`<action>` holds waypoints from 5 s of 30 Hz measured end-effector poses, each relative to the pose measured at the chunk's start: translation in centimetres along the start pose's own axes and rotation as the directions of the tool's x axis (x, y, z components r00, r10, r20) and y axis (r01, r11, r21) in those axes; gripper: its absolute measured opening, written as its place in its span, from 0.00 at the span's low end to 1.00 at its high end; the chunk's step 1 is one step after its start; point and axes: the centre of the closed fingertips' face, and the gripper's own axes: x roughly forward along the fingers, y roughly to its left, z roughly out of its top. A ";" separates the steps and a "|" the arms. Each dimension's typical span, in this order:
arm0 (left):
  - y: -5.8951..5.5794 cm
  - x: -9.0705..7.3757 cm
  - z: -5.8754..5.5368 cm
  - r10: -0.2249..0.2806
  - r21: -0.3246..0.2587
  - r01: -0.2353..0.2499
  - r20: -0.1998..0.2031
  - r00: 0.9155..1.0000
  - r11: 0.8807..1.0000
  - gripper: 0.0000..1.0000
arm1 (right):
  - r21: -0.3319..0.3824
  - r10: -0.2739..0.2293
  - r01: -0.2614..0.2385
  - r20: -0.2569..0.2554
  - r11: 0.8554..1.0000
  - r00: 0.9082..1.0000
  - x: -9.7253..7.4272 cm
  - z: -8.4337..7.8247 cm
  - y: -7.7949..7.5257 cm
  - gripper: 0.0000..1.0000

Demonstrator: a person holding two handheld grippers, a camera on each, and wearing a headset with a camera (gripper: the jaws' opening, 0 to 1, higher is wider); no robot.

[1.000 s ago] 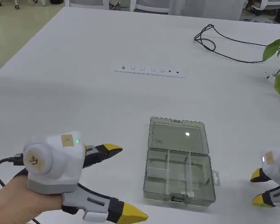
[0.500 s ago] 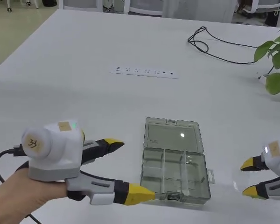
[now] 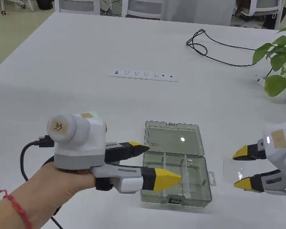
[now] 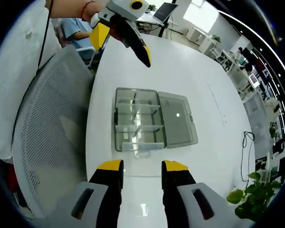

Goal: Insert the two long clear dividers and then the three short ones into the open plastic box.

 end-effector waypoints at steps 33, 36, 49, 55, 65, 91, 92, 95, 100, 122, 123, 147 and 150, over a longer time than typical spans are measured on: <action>-4.1 4.9 -1.0 -0.121 -0.354 0.106 -0.021 0.992 0.929 0.06 | -0.076 -0.045 0.050 0.061 0.996 0.997 -2.2 7.4 1.5 0.33; -4.2 4.9 -1.0 -0.127 -0.356 0.111 -0.021 0.992 0.928 0.03 | -0.086 -0.045 0.050 0.056 0.995 0.997 -2.1 7.5 1.6 0.33; -4.3 4.7 -1.0 -0.127 -0.370 0.114 -0.013 0.992 0.922 0.00 | -0.097 -0.042 0.048 0.059 0.994 0.997 -2.1 7.6 1.8 0.33; -4.1 4.5 -1.4 -0.117 -0.277 0.103 -0.036 0.992 0.955 0.00 | -0.047 -0.029 0.034 0.100 0.998 0.995 -2.9 8.1 1.3 0.34; -5.9 3.7 -2.5 -0.200 0.113 0.215 -0.130 0.971 0.970 0.00 | 0.084 0.104 -0.126 0.225 0.988 0.969 -4.3 8.8 1.5 0.25; -9.4 1.5 -2.7 -0.390 0.315 0.403 -0.106 0.915 0.859 0.00 | 0.065 0.446 -0.493 0.335 0.868 0.830 -5.6 10.2 6.6 0.04; -9.4 1.5 -2.7 -0.389 0.316 0.402 -0.106 0.915 0.859 0.00 | 0.066 0.447 -0.494 0.336 0.867 0.829 -5.6 10.3 6.7 0.03; -9.3 1.5 -2.7 -0.386 0.325 0.398 -0.104 0.917 0.858 0.00 | 0.067 0.447 -0.495 0.338 0.867 0.828 -5.5 10.2 6.6 0.03; -9.2 1.4 -2.7 -0.379 0.327 0.391 -0.104 0.920 0.860 0.00 | 0.072 0.445 -0.495 0.339 0.866 0.829 -5.4 10.3 6.7 0.03; -7.5 0.8 -2.9 -0.299 0.349 0.310 -0.088 0.950 0.884 0.09 | 0.091 0.390 -0.440 0.329 0.894 0.860 -4.8 10.5 5.6 0.03; -7.2 0.8 -3.0 -0.288 0.349 0.301 -0.091 0.953 0.887 0.11 | 0.093 0.384 -0.435 0.330 0.896 0.862 -4.7 10.5 5.4 0.03; -1.4 -1.9 -3.5 -0.055 0.370 0.080 -0.076 0.996 0.926 0.64 | 0.094 0.256 -0.293 0.290 0.951 0.922 -1.6 10.3 0.8 0.03; -1.0 -2.1 -3.6 -0.043 0.370 0.068 -0.075 0.996 0.926 0.67 | 0.091 0.251 -0.286 0.282 0.954 0.926 -0.9 10.3 0.4 0.03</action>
